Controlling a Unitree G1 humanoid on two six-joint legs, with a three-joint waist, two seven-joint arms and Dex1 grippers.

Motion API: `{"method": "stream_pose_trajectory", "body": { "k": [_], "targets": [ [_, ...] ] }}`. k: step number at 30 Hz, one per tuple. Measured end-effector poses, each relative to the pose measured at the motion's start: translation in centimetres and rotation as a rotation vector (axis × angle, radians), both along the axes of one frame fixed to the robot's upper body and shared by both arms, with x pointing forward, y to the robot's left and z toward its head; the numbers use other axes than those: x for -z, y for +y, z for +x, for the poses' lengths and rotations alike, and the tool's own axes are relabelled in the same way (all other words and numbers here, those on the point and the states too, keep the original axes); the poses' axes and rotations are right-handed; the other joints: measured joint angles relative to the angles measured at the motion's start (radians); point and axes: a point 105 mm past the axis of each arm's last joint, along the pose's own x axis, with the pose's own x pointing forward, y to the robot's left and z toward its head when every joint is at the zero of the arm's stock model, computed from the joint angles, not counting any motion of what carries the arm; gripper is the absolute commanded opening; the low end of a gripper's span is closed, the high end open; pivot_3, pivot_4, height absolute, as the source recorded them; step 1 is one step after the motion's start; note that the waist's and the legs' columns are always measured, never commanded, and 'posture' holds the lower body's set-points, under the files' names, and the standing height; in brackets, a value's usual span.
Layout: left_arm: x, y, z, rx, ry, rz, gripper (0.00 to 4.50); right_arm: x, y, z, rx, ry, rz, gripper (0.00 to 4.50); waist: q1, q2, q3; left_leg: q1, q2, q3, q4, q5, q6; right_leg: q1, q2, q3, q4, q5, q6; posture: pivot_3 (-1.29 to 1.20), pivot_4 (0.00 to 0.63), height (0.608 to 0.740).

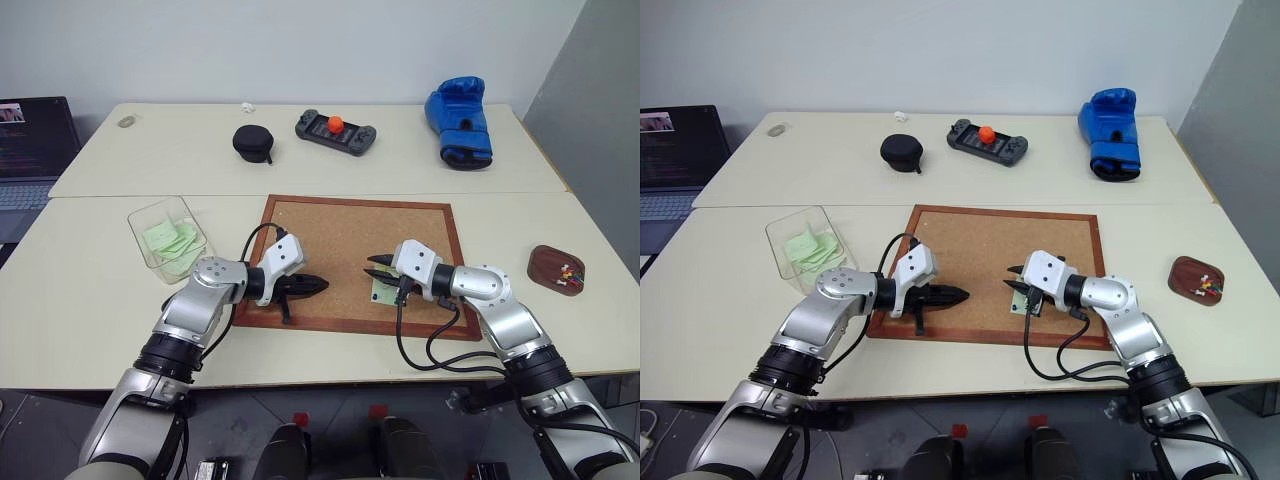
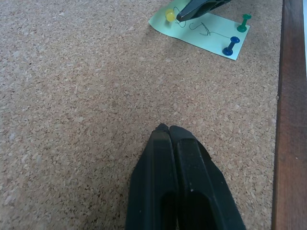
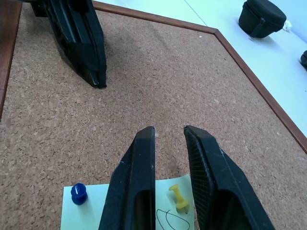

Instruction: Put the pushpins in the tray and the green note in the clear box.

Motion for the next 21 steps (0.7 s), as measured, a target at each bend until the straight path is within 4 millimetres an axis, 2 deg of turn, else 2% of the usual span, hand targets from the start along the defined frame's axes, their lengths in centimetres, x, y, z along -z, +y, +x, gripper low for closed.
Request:
{"method": "stream_pose_trajectory", "body": {
  "k": [9, 21],
  "targets": [
    [0.0, 0.0, 0.0, 0.000, 0.000, 0.000, 0.00, 1.3, -0.5, 0.3, 0.041, 0.108, -0.012, 1.02, 0.000, 0.000, 0.000, 0.000, 0.000, 0.000, 0.000, 0.000, 0.000, 0.000, 0.000, 0.000, 0.000, 0.000, 0.000, 0.00, 0.150, 0.740],
    [0.0, 0.0, -0.1, 0.000, 0.000, 0.000, 0.00, 1.6, -0.7, 0.8, 0.071, 0.136, -0.011, 1.02, 0.000, 0.000, 0.000, 0.000, 0.000, 0.000, 0.000, 0.000, 0.000, 0.000, 0.000, 0.000, 0.000, 0.000, 0.000, 0.00, 0.150, 0.740]
  ]
}}
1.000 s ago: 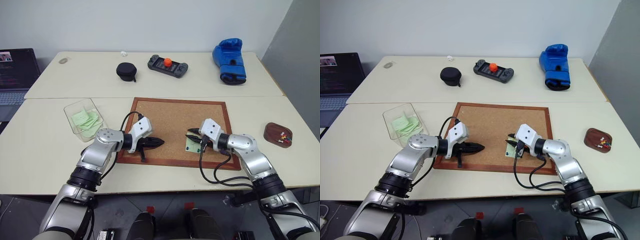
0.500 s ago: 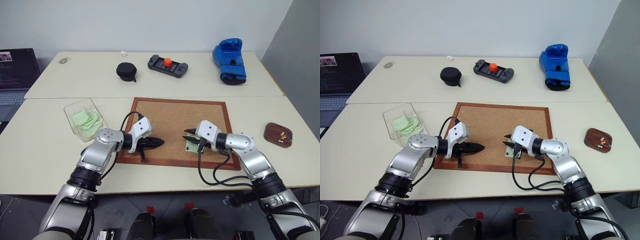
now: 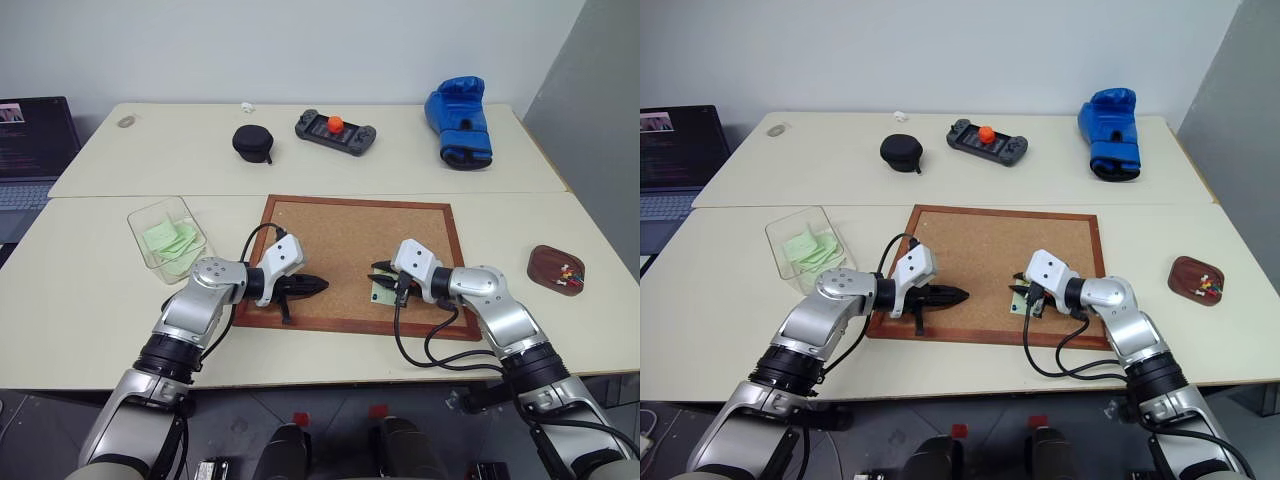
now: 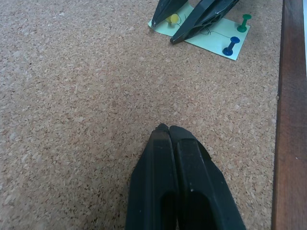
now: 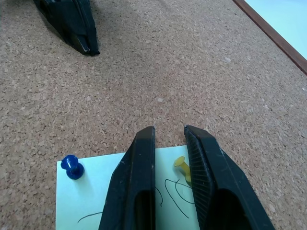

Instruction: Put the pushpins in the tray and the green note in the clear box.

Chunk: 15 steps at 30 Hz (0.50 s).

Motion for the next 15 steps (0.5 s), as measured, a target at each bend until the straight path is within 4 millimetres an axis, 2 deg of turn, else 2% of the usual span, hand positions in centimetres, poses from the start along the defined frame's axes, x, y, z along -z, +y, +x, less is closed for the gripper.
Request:
{"method": "stream_pose_trajectory", "body": {
  "k": [9, 10, 11, 13, 15],
  "targets": [
    [0.00, -0.01, 0.00, 0.000, 0.000, 0.000, 0.00, -0.21, -0.29, 0.66, 0.033, -0.017, -0.008, 1.02, 0.000, 0.000, 0.000, 0.000, 0.000, 0.000, 0.000, 0.000, 0.000, 0.000, 0.000, 0.000, 0.000, 0.000, 0.000, 0.00, 0.150, 0.740],
    [0.00, 0.00, 0.00, 0.000, 0.000, 0.000, 0.00, -0.19, -0.31, 0.68, 0.034, -0.017, -0.008, 0.66, 0.000, 0.000, 0.000, 0.000, 0.000, 0.000, 0.000, 0.000, 0.000, 0.000, 0.000, 0.000, 0.000, 0.000, 0.000, 0.00, 0.150, 0.740],
    [0.00, -0.01, 0.00, 0.000, 0.000, 0.000, 0.00, -0.14, -0.33, 0.69, 0.035, -0.014, -0.008, 0.60, 0.000, 0.000, 0.000, 0.000, 0.000, 0.000, 0.000, 0.000, 0.000, 0.000, 0.000, 0.000, 0.000, 0.000, 0.000, 0.00, 0.150, 0.740],
    [0.00, -0.01, -0.01, 0.000, 0.000, 0.000, 0.00, -0.26, -0.34, 0.75, 0.037, -0.021, -0.004, 0.15, 0.000, 0.000, 0.000, 0.000, 0.000, 0.000, 0.000, 0.000, 0.000, 0.000, 0.000, 0.000, 0.000, 0.000, 0.000, 0.00, 0.150, 0.740],
    [0.01, -0.01, -0.01, 0.000, 0.000, 0.000, 0.00, -0.51, -0.32, 0.87, 0.037, -0.030, -0.003, 0.03, 0.000, 0.000, 0.000, 0.000, 0.000, 0.000, 0.000, 0.000, 0.000, 0.000, 0.000, 0.000, 0.000, 0.000, 0.000, 0.00, 0.150, 0.740]
  ]
}}
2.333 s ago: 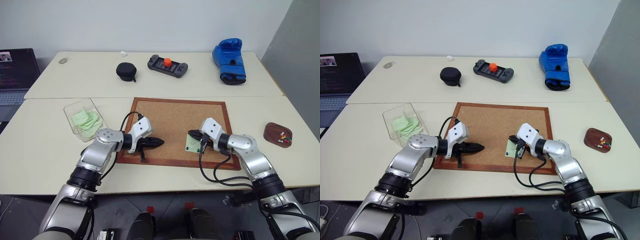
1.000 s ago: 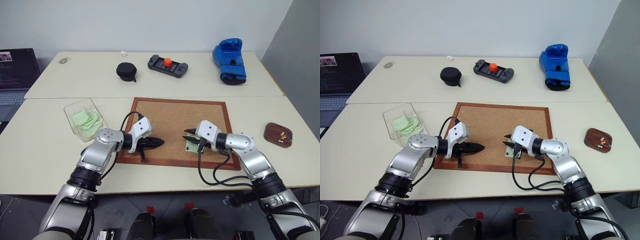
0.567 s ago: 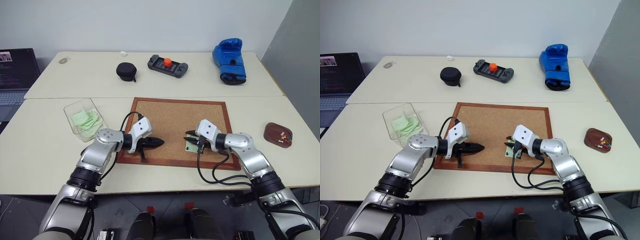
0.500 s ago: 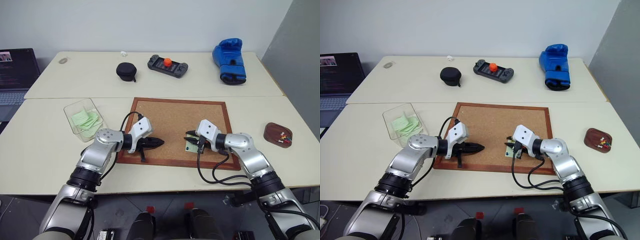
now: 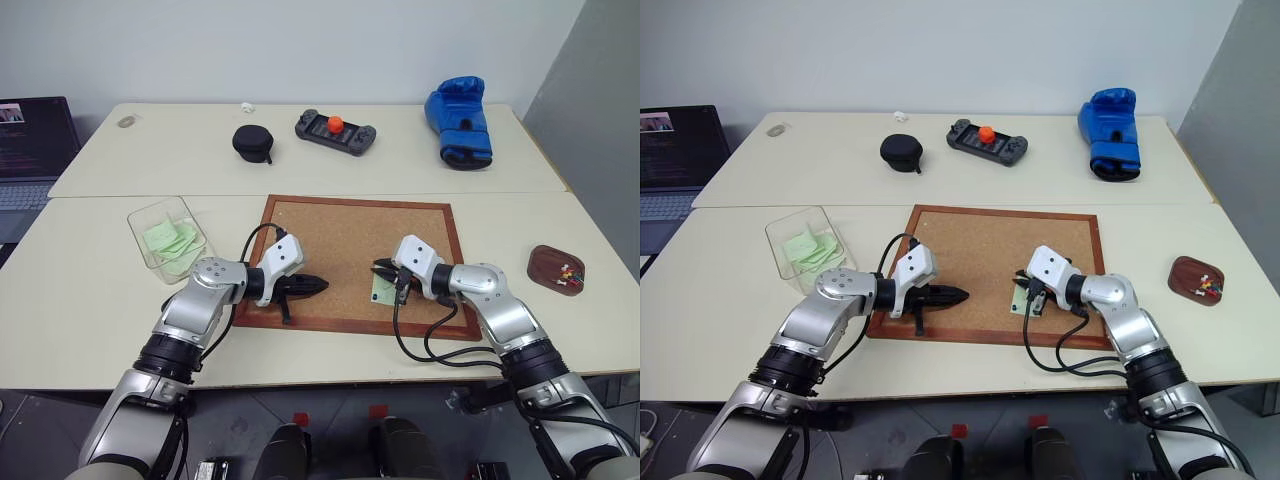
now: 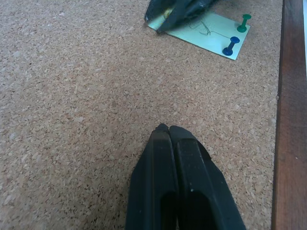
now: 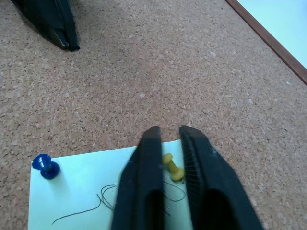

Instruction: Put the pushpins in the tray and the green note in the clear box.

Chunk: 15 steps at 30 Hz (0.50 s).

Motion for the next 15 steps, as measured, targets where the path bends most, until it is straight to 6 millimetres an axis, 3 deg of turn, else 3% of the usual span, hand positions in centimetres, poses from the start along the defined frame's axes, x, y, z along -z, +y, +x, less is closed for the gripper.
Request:
{"method": "stream_pose_trajectory", "body": {
  "k": [9, 15],
  "targets": [
    [-0.01, -0.02, -0.01, 0.000, 0.001, 0.000, 0.00, -0.08, -0.05, 0.03, 0.001, 0.000, 0.004, 0.03, 0.000, 0.000, 0.000, 0.000, 0.000, 0.000, 0.000, 0.000, 0.000, 0.000, 0.000, 0.000, 0.000, 0.000, 0.000, 0.00, 0.150, 0.740],
    [-0.02, -0.02, -0.02, -0.001, 0.003, 0.000, 0.00, -0.40, -0.26, 0.24, 0.058, 0.114, 0.135, 0.03, 0.000, 0.000, 0.000, 0.000, 0.000, 0.000, 0.000, 0.000, 0.000, 0.000, 0.000, 0.000, 0.000, 0.000, 0.000, 0.00, 0.150, 0.740]
  ]
}}
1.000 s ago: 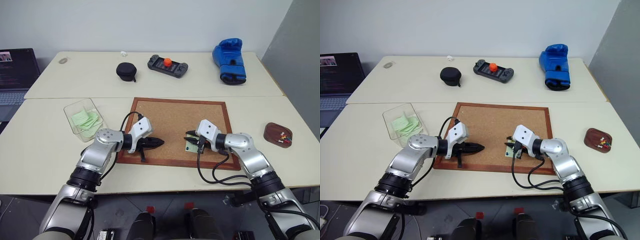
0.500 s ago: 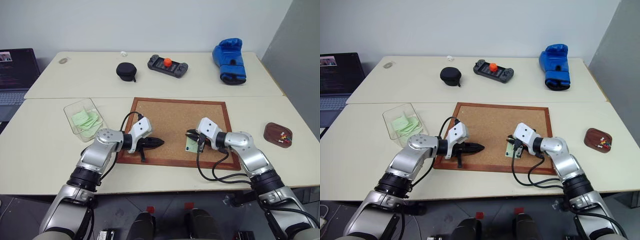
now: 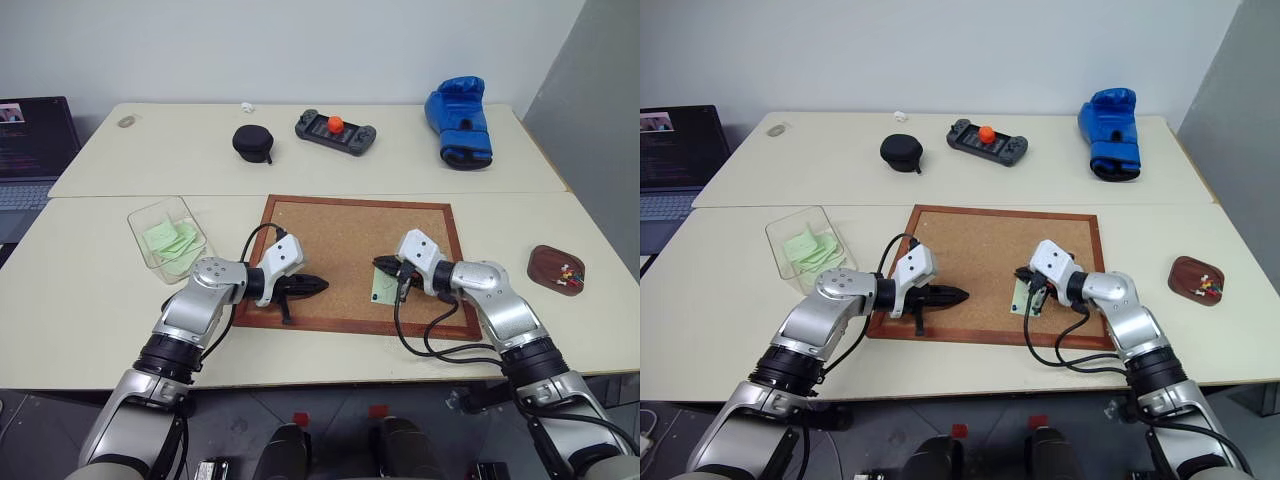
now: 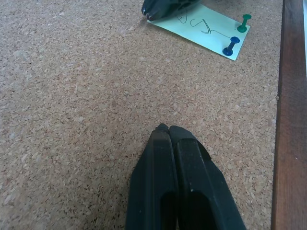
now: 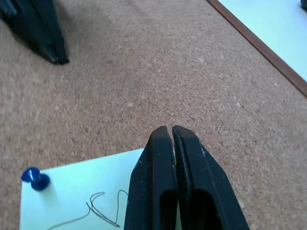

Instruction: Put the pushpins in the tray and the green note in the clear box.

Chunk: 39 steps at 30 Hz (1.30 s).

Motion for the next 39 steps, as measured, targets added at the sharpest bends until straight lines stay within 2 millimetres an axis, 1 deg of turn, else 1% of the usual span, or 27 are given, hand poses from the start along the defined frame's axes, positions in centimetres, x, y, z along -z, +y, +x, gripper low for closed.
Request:
{"method": "stream_pose_trajectory", "body": {
  "k": [3, 11, 23, 31, 35, 37, 38, 39],
  "targets": [
    [0.0, 0.0, 0.0, 0.000, 0.002, 0.000, 0.00, -0.8, -0.2, -0.1, 0.023, 0.088, 0.110, 0.03, 0.000, 0.000, 0.000, 0.000, 0.000, -0.001, 0.000, 0.000, 0.000, 0.000, 0.000, 0.000, 0.000, 0.000, 0.000, 0.00, 0.150, 0.740],
    [0.0, 0.0, 0.0, -0.001, 0.003, 0.001, 0.00, -1.3, -0.6, -0.4, 0.059, 0.180, 0.196, 0.03, 0.000, 0.000, 0.000, 0.000, 0.000, 0.000, 0.000, 0.000, 0.000, 0.000, 0.000, 0.000, 0.000, 0.000, 0.000, 0.00, 0.150, 0.740],
    [0.0, 0.0, 0.0, 0.000, 0.004, 0.001, 0.00, -1.4, -0.9, -0.3, 0.098, 0.228, 0.240, 0.03, 0.000, 0.000, 0.000, 0.000, 0.000, 0.000, 0.000, 0.000, 0.000, 0.000, 0.000, 0.000, 0.000, 0.000, 0.000, 0.00, 0.150, 0.740],
    [0.0, 0.0, 0.0, 0.000, 0.004, 0.001, 0.00, -1.4, -1.5, -0.2, 0.140, 0.312, 0.299, 0.03, 0.000, 0.000, 0.000, 0.000, 0.000, 0.000, 0.000, 0.000, 0.000, 0.000, 0.000, 0.000, 0.000, 0.000, 0.000, 0.00, 0.150, 0.740],
    [0.0, 0.0, 0.0, 0.000, 0.003, 0.001, 0.00, -1.8, -1.7, 0.0, 0.160, 0.300, 0.312, 0.03, 0.000, 0.000, 0.000, 0.000, 0.000, 0.000, 0.000, 0.000, 0.000, 0.000, 0.000, 0.000, 0.000, 0.000, 0.000, 0.00, 0.150, 0.740],
    [0.0, -0.1, 0.0, 0.001, 0.002, 0.001, 0.00, -2.7, -2.4, 0.2, 0.195, 0.257, 0.327, 0.03, 0.000, 0.000, 0.000, -0.001, 0.000, 0.000, 0.000, 0.000, 0.000, 0.000, 0.000, 0.000, 0.000, 0.000, 0.000, 0.00, 0.150, 0.740],
    [-0.1, -0.1, 0.0, 0.003, 0.000, 0.000, 0.00, -3.2, -3.2, 0.4, 0.232, 0.218, 0.333, 0.03, 0.001, 0.000, 0.000, -0.001, 0.000, -0.001, 0.000, 0.000, 0.000, 0.000, 0.000, 0.000, 0.000, 0.000, 0.000, 0.00, 0.150, 0.740],
    [-0.1, -0.2, -0.1, 0.005, -0.001, 0.000, 0.00, -3.9, -4.5, 0.7, 0.288, 0.170, 0.338, 0.03, 0.001, 0.000, 0.000, -0.001, 0.000, -0.001, -0.001, 0.000, 0.000, 0.000, -0.001, 0.000, -0.001, 0.000, 0.000, 0.00, 0.150, 0.740]
  ]
}}
